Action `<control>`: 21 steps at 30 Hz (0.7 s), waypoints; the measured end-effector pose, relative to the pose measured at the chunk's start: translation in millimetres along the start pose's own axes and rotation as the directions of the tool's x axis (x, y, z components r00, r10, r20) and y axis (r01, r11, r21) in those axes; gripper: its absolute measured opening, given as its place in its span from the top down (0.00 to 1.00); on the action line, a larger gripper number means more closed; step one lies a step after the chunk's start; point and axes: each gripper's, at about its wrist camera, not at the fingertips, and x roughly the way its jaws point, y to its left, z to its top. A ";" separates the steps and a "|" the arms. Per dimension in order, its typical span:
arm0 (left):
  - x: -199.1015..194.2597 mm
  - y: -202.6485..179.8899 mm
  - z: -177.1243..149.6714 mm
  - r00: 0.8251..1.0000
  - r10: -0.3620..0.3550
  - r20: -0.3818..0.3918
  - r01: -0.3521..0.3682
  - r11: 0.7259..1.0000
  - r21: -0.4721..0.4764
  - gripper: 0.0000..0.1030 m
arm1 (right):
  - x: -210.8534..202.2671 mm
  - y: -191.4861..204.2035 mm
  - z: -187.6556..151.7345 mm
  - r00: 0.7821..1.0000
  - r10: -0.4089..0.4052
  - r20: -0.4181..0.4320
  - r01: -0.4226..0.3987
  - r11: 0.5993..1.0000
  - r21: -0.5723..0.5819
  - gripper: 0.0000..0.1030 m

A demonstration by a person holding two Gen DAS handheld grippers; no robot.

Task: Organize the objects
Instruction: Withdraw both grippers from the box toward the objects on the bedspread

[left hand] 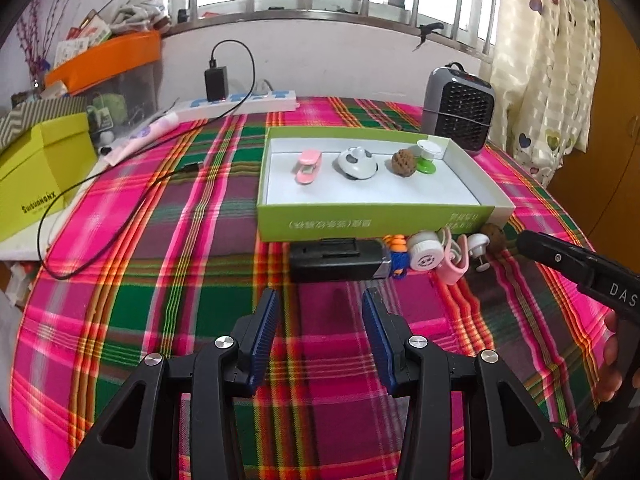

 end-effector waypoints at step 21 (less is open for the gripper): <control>23.5 0.0 24.8 0.999 -0.054 -0.008 0.054 0.987 0.149 0.58 | 7.5 -7.0 -3.7 0.998 -0.002 -0.065 0.002 1.000 -0.001 0.57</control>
